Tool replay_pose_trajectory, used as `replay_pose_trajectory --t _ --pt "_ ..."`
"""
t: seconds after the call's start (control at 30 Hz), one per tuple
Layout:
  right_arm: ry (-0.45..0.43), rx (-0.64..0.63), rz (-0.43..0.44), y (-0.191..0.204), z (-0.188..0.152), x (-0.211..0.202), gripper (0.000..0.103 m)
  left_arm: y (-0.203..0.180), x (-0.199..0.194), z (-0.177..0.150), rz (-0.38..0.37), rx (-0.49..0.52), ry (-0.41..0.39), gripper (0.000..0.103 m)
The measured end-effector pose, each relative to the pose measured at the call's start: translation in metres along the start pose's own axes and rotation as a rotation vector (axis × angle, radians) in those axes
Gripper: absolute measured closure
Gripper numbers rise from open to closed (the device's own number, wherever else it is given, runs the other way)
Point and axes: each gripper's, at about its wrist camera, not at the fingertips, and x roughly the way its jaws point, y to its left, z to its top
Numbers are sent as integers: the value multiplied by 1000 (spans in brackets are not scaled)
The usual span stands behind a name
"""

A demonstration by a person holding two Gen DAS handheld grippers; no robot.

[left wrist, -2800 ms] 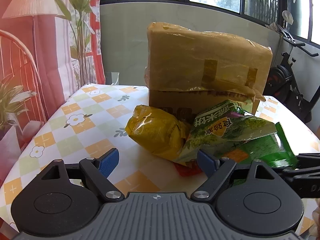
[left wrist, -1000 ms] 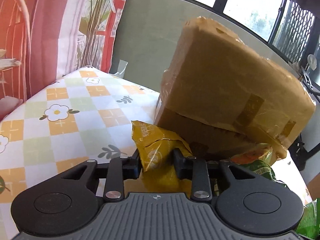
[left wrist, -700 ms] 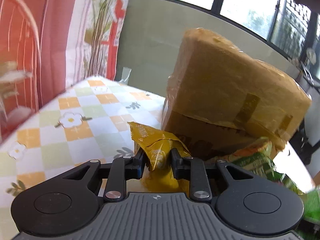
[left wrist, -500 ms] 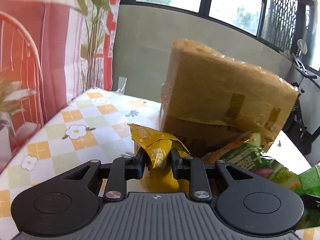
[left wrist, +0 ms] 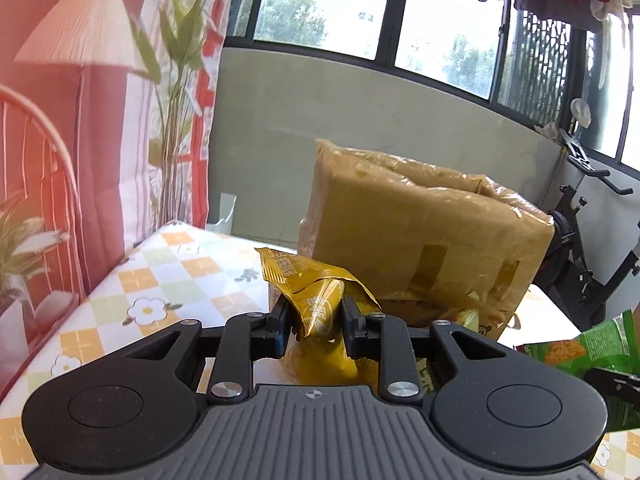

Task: Organize snacks
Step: 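Lift the yellow bag and green packet with both grippers toward the box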

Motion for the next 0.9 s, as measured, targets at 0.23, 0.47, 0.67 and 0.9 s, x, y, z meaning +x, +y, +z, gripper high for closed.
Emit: replay_pose_trajectory --t 0.23,0.47,0.67,0.9 --pt "-35 5 -17 -6 12 -6 49 -9 -9 10 -26 24 -36 76" --pt "-104 -6 -25 -8 33 -15 49 -19 -18 28 -61 49 -84 76" --pt "-171 -20 -9 -8 64 -21 49 -32 -28 52 -101 77 -149 76" --pt "-269 -47 26 -2 121 -18 49 -54 -26 90 -150 101 -221 76"
